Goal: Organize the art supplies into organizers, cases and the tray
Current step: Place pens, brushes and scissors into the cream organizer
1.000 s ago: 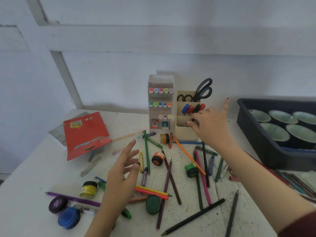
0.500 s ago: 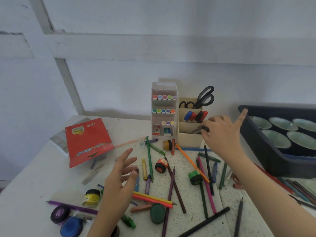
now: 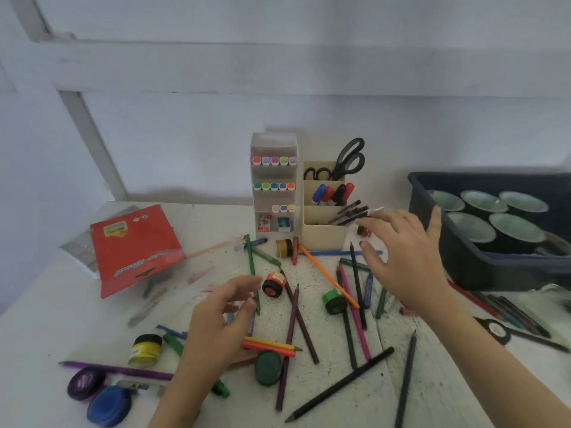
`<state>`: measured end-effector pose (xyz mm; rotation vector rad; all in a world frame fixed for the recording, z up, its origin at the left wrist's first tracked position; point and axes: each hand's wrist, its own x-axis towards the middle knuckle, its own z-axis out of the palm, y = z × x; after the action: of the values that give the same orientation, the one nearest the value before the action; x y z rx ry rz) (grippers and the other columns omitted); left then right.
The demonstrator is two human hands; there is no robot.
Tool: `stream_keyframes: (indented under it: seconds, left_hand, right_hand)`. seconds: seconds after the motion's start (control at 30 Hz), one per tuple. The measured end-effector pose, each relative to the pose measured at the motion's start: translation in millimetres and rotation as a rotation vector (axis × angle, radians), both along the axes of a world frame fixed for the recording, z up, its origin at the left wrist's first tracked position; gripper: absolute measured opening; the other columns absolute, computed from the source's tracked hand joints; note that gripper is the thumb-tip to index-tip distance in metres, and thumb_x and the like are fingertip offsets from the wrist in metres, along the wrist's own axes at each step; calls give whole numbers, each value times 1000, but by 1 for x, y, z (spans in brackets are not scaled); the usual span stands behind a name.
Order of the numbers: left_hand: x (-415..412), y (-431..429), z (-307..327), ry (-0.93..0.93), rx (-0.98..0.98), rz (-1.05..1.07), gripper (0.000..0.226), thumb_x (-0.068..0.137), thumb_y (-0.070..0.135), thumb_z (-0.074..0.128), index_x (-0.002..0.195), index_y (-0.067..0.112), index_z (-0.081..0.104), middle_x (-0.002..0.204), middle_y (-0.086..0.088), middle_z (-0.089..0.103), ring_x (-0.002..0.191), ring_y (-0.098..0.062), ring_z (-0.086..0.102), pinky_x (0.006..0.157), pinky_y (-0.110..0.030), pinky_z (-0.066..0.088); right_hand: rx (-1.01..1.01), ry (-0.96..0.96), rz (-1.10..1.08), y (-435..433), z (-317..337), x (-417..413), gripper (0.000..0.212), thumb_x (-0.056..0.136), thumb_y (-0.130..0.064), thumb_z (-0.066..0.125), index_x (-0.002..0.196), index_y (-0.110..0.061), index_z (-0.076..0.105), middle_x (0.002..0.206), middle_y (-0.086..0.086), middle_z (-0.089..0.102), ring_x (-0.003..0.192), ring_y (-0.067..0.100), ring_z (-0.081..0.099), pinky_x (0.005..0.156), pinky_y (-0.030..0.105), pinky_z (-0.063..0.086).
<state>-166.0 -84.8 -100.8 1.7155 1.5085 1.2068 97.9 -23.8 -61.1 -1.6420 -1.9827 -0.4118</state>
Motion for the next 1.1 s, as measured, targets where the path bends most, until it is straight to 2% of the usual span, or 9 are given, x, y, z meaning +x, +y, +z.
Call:
stream_keyframes:
  seconds: [0.1, 0.17, 0.23, 0.37, 0.5, 0.73, 0.9, 1.0, 1.1]
  left_hand:
    - [2, -2, 0, 126, -51, -127, 32, 77, 26, 71, 102, 45, 62, 108, 38, 58, 104, 11, 54, 86, -12, 38]
    - [1, -4, 0, 239, -92, -251, 36, 64, 53, 63, 100, 51, 61, 112, 41, 53, 109, 12, 50, 90, -14, 36]
    - [3, -6, 0, 329, -124, -343, 39, 57, 59, 58, 95, 53, 60, 112, 45, 48, 108, 13, 47, 89, -14, 37]
    - [8, -10, -5, 308, -147, -359, 35, 58, 53, 61, 93, 51, 63, 109, 43, 51, 106, 12, 48, 89, -17, 41]
    - [8, -9, -12, 355, -59, -244, 41, 75, 23, 76, 95, 52, 55, 100, 35, 56, 102, 16, 46, 86, -12, 34]
    - [-12, 2, -5, 248, 2, -74, 33, 83, 20, 69, 98, 48, 57, 102, 31, 60, 104, 14, 51, 84, -7, 34]
    - [-60, 24, 10, 341, 27, 212, 25, 84, 13, 68, 107, 23, 66, 103, 18, 60, 97, -1, 54, 88, -19, 38]
    - [-84, 31, 6, 490, -106, 228, 34, 78, 16, 73, 111, 20, 65, 104, 9, 62, 102, -12, 56, 87, -28, 43]
    - [-89, 32, -1, 559, -236, 241, 17, 81, 15, 68, 93, 26, 65, 90, 10, 62, 87, -12, 58, 69, -22, 37]
  right_hand:
    - [-18, 103, 28, -21, -12, 8, 29, 81, -19, 70, 109, -26, 66, 110, -6, 64, 110, 14, 53, 111, 56, 11]
    - [-72, 138, 65, -33, -22, 11, 24, 82, -19, 66, 106, -26, 67, 105, -9, 65, 105, 14, 56, 107, 51, 24]
    - [-163, 156, 91, -44, -33, 14, 22, 82, -19, 66, 103, -28, 67, 99, -12, 65, 100, 14, 59, 101, 45, 32]
    - [-315, 195, 57, -63, -54, 20, 19, 82, -21, 67, 97, -33, 67, 93, -21, 59, 95, 7, 57, 88, 30, 31]
    - [-328, 210, 6, -81, -70, 27, 21, 81, -23, 66, 100, -32, 66, 102, -17, 61, 100, 6, 52, 89, 31, 31]
    - [-282, 280, -22, -92, -82, 30, 33, 81, -19, 70, 110, -33, 64, 112, -19, 55, 108, 9, 51, 93, 34, 33]
    - [-198, 253, 109, -71, -67, 9, 31, 78, -25, 56, 107, -29, 66, 106, -17, 58, 101, 8, 52, 87, 33, 34]
    - [-182, 246, 188, -56, -59, -13, 30, 80, -23, 59, 109, -24, 67, 107, -11, 62, 102, 9, 53, 89, 33, 33]
    - [-198, 247, 246, -48, -57, -32, 31, 80, -15, 68, 109, -26, 66, 108, -12, 62, 104, 7, 51, 92, 32, 32]
